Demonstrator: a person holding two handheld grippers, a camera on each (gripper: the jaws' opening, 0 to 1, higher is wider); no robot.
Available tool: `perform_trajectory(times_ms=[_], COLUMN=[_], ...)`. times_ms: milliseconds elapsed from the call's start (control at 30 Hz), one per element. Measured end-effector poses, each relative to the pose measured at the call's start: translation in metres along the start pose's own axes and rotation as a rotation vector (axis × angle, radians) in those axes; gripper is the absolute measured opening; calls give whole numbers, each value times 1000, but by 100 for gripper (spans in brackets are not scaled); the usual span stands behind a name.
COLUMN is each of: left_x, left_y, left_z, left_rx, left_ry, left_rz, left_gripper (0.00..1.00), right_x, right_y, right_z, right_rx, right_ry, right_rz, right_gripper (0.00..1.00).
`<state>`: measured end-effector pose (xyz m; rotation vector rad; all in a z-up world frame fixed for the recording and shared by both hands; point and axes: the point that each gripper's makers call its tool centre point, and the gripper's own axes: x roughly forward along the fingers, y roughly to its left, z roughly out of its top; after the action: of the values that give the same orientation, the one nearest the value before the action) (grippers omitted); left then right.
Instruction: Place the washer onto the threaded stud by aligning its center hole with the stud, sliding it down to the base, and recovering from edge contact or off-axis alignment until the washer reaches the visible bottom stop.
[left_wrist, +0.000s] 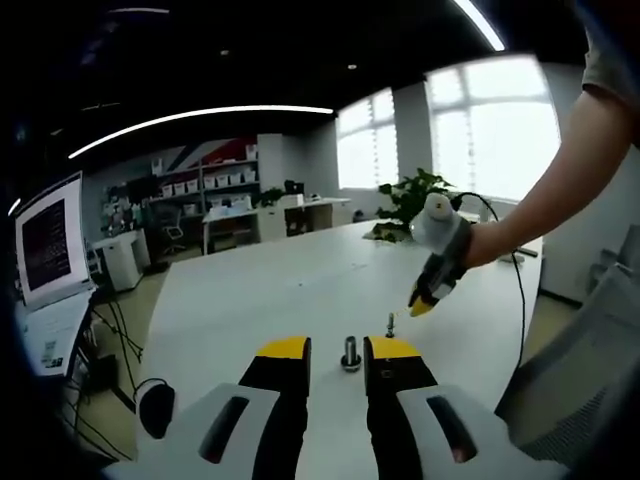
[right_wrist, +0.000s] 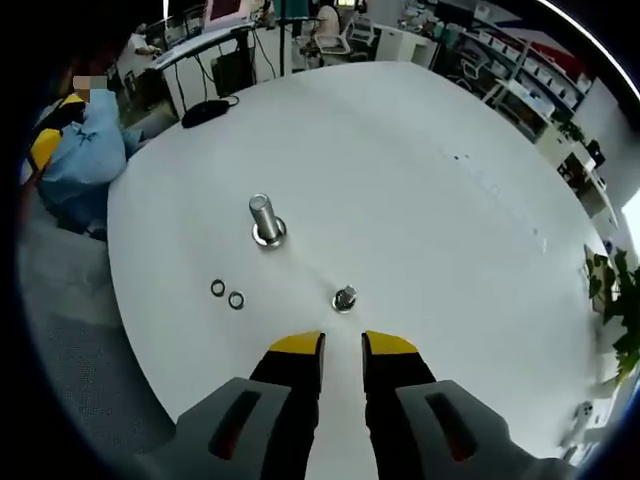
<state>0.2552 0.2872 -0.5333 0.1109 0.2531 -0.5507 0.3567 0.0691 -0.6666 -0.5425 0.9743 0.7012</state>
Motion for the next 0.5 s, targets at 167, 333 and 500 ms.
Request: perform_trajectory(times_ms=[167, 333, 500], left_x=[0, 1, 0], left_y=[-2, -6, -9], left_z=[2, 2, 8], left_rx=[1, 8, -24], left_ry=[-7, -7, -37], left_rz=[-8, -22, -36], left_gripper=[19, 19, 19], right_x=[-10, -18, -24], right_y=[4, 12, 20], right_z=[-5, -11, -12], right_rx=[-1, 2, -5], right_ry=[-4, -6, -6], right_rz=[-7, -18, -19], right_gripper=[17, 17, 17])
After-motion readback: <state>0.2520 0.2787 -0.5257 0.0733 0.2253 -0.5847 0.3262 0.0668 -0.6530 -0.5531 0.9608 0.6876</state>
